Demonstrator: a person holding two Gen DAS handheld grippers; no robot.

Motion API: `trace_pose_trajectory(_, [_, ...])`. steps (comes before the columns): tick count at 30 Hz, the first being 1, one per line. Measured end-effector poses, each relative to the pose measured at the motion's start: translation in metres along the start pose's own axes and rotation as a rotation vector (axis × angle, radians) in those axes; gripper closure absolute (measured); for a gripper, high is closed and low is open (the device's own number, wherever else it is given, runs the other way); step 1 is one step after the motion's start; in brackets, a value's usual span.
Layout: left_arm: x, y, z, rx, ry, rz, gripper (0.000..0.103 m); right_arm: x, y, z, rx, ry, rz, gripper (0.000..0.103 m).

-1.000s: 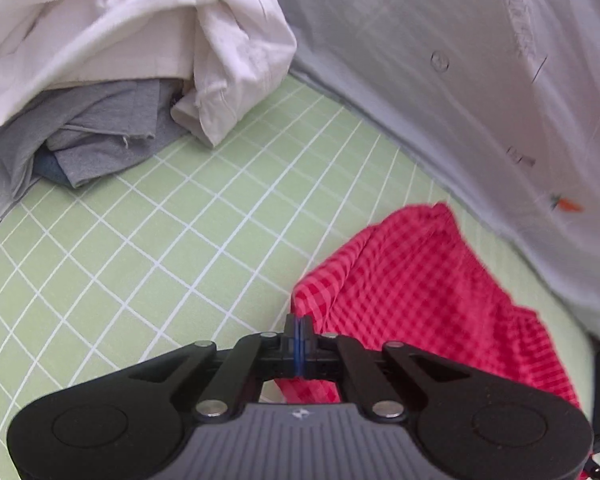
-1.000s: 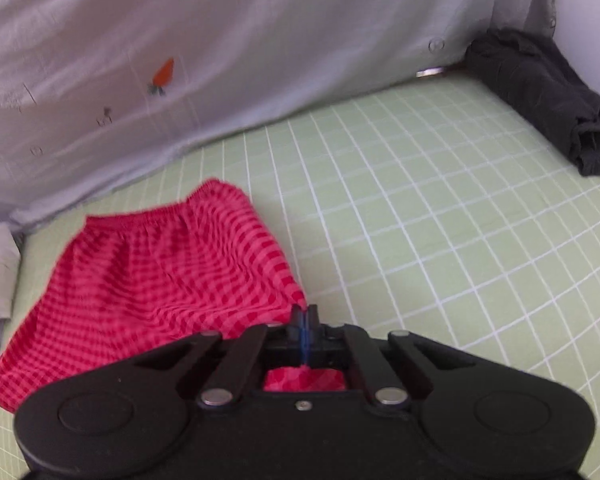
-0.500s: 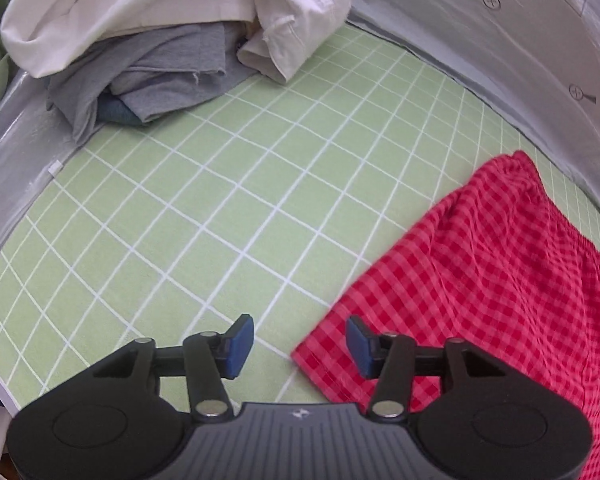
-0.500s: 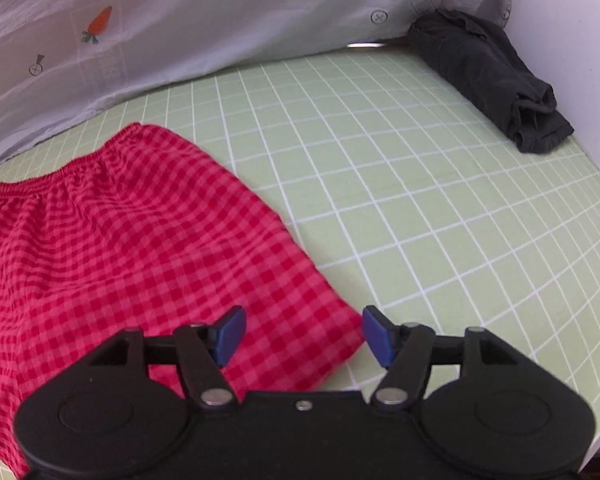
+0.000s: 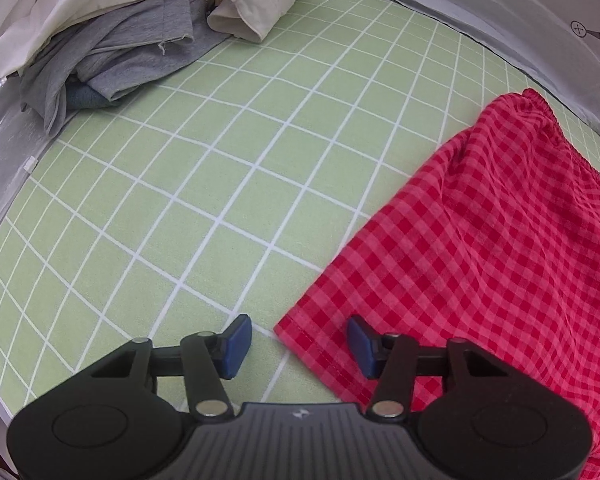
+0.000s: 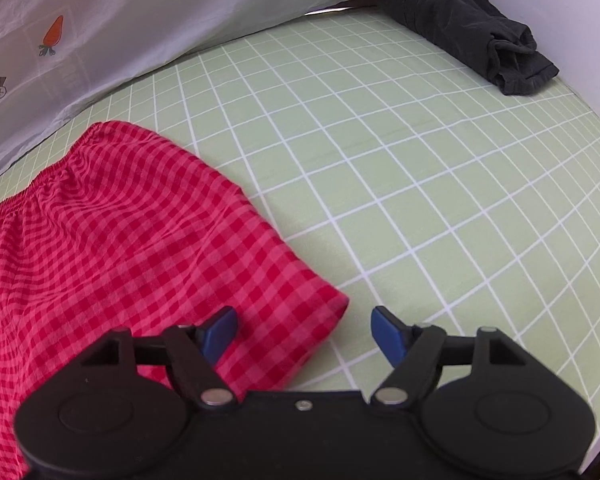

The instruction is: Fold clothes

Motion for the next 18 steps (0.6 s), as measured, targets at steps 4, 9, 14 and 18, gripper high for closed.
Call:
trace_pose_trajectory(4, [0.0,0.004,0.003,0.015,-0.018,-0.021,0.097,0.009,0.014,-0.015,-0.063,-0.008,-0.076,0.028])
trace_pose_trajectory(9, [-0.002,0.008,0.01,0.027,0.014,-0.04,0.099,0.004,0.016,-0.023,-0.069,0.01,-0.044,0.044])
trace_pose_trajectory(14, [-0.004,0.011,0.032,0.067,0.082,-0.043,0.099,0.006,0.007,-0.024,-0.001,-0.04,-0.048,0.047])
trace_pose_trajectory(18, [-0.001,0.006,0.038,0.075,0.079,-0.039,0.099,0.011,-0.004,-0.021,0.0,0.045,-0.006,0.046])
Point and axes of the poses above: each gripper's, at about its wrist camera, not at the fingertips, and x roughly against the way its jaws point, z to its left, y to its top, the point moved 3 cm from there along -x, roughly the way its jaws point, and after that the axes turned 14 degrees about -x, right-handed, at the moved point
